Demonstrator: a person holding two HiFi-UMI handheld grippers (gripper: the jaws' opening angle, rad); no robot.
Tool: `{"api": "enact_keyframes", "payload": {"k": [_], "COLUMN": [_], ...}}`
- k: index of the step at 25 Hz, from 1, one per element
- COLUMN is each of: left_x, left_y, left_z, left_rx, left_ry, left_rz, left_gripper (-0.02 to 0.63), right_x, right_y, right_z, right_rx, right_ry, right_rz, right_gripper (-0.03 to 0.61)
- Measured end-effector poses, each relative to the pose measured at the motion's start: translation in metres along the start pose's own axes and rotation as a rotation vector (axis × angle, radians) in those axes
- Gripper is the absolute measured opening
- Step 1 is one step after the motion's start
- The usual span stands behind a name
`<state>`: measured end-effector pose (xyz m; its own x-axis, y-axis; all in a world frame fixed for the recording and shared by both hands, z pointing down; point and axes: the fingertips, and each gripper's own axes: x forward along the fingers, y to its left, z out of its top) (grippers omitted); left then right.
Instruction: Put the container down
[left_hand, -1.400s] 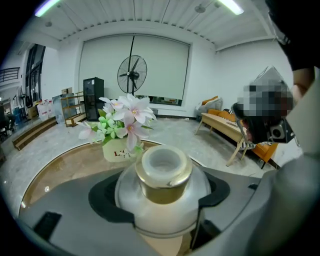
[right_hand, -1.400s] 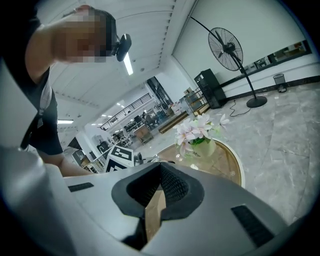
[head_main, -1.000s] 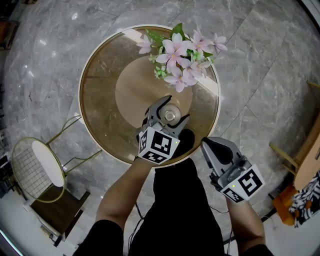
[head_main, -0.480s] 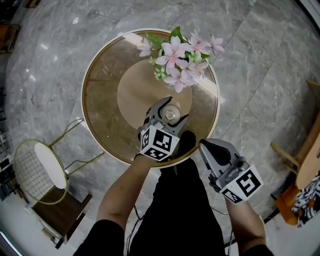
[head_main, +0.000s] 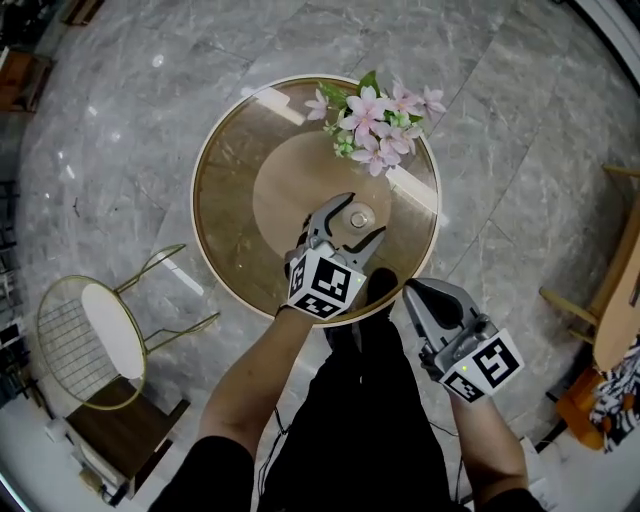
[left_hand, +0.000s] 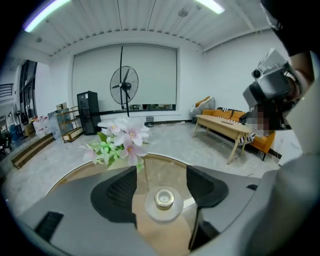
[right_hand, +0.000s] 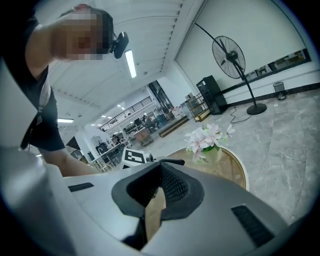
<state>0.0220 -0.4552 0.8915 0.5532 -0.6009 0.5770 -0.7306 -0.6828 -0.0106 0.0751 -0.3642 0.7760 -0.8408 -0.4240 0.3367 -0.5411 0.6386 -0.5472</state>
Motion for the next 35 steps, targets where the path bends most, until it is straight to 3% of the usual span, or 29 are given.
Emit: {"api": "enact_keyframes", "payload": {"k": [4, 8, 13, 17, 23, 26, 30, 35], "left_x": [-0.067, -0.139, -0.224, -0.285, -0.353, -0.383, -0.414, -0.434], "left_y": [0.005, 0.0, -0.001, -0.012, -0.024, -0.031, -0.045, -0.073], "left_z": [0.049, 0.089, 0.123, 0.146, 0.187, 0.205, 0.216, 0.228], "left_rx": [-0.025, -0.043, -0.004, -0.059, -0.127, -0.107, -0.082, -0.065], "left_ry": [-0.066, -0.085, -0.085, -0.125, -0.252, -0.308, -0.315, -0.299], "left_rz": [0.017, 0.019, 0.086, 0.085, 0.102, 0.144, 0.196, 0.218], "left_gripper": [0.282, 0.284, 0.291, 0.293, 0.287, 0.177, 0.025, 0.015], "right_x": [-0.012, -0.029, -0.049, -0.067, -0.088, -0.095, -0.104, -0.12], "right_y": [0.044, 0.098, 0.169, 0.226, 0.28, 0.297, 0.315, 0.32], "right_z": [0.037, 0.07, 0.102, 0.122, 0.14, 0.147, 0.161, 0.19], "right_rx": [-0.024, -0.056, -0.088, -0.108, -0.148, -0.155, -0.159, -0.176], "right_ry": [-0.038, -0.059, -0.09, -0.107, -0.102, -0.1, -0.106, -0.129], "right_rz": [-0.012, -0.022, -0.022, -0.011, 0.015, 0.033, 0.076, 0.146], "right_gripper": [0.015, 0.015, 0.015, 0.015, 0.015, 0.015, 0.015, 0.014]}}
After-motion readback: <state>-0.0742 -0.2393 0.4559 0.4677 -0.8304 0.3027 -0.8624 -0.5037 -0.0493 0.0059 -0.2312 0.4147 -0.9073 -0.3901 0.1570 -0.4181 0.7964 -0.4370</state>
